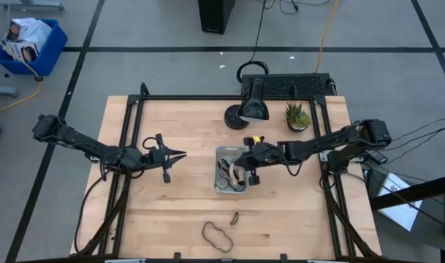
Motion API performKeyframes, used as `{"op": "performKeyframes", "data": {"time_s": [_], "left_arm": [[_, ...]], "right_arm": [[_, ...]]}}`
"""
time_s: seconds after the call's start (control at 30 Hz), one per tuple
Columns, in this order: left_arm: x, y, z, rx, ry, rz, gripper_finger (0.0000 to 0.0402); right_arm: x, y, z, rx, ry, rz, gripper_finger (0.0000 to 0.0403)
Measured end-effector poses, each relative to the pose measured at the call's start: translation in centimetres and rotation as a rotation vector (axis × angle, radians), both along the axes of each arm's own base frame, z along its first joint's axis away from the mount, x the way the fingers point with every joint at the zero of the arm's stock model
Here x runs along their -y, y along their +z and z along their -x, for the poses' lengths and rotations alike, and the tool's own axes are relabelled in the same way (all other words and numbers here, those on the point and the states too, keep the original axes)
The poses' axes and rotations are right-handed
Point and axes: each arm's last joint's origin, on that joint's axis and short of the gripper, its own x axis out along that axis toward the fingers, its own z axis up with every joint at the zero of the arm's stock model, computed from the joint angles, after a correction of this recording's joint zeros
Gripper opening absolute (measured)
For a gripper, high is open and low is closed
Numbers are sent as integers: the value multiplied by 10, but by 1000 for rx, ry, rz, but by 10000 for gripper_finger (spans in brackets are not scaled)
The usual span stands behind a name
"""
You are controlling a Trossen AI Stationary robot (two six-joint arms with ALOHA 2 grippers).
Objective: Pick and place rubber bands into bin
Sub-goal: Put the brown rubber band into the gray bin, then put the bottom black rubber band into the gray bin
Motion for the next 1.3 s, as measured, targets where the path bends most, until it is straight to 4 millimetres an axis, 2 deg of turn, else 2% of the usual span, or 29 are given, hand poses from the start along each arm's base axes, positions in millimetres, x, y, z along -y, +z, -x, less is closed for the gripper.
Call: {"op": "performKeyframes", "data": {"time_s": [0.47,0.57,0.67,0.87,1.0,1.17,1.3], "left_arm": [[0,-1,0,-11,-3,-3,44],[0,-1,0,-13,-3,0,44],[0,-2,0,-15,-7,0,44],[0,-2,0,-12,-12,12,44],[0,-2,0,-11,-11,18,44],[0,-2,0,-13,-11,17,44],[0,-2,0,-20,-10,15,44]], "right_arm": [[7,-29,-9,-29,-19,-41,1],[7,-31,-10,-34,-17,-37,17],[6,-29,-10,-16,-20,-45,59],[6,-25,-12,25,-42,-69,167],[6,-22,-13,49,-35,-59,214],[6,0,-6,108,-31,-58,229],[7,25,9,158,-10,-38,194]]}}
